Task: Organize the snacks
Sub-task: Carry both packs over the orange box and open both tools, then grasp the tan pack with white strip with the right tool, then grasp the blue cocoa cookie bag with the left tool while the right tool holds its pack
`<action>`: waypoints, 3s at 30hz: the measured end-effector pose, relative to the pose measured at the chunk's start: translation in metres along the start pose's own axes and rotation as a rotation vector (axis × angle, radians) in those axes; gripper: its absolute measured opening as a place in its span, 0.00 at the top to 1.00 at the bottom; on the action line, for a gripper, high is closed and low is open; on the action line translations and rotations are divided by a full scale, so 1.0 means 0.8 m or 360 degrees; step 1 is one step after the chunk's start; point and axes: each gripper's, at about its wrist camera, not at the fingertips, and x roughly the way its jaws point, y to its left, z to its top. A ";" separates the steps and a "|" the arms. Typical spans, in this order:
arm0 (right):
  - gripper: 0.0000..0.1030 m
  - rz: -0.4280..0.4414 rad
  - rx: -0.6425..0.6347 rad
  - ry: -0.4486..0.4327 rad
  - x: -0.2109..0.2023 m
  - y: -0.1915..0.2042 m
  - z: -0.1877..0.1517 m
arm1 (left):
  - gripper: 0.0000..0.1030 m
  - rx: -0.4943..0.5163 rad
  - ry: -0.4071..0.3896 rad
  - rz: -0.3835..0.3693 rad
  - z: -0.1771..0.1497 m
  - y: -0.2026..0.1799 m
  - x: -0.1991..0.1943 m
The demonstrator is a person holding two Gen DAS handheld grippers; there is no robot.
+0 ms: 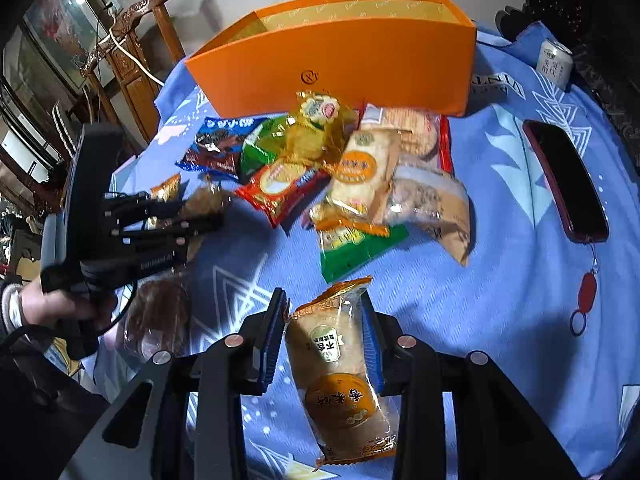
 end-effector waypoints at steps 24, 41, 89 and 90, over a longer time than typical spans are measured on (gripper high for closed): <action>0.66 0.0073 -0.0053 -0.0602 -0.081 0.034 0.158 | 0.66 -0.0144 -0.0629 -0.0006 0.167 0.075 -0.174; 0.03 -0.0297 -0.0114 -0.0901 -0.102 0.033 0.335 | 0.04 -0.0195 -0.0789 0.0190 0.326 0.120 -0.192; 0.72 -0.0022 -0.0876 0.0128 0.030 -0.043 0.089 | 0.04 0.0163 -0.0278 0.0030 0.078 0.050 -0.057; 0.72 -0.0009 -0.0842 0.0113 0.022 -0.042 0.085 | 0.04 0.0180 -0.0260 0.0012 0.083 0.053 -0.046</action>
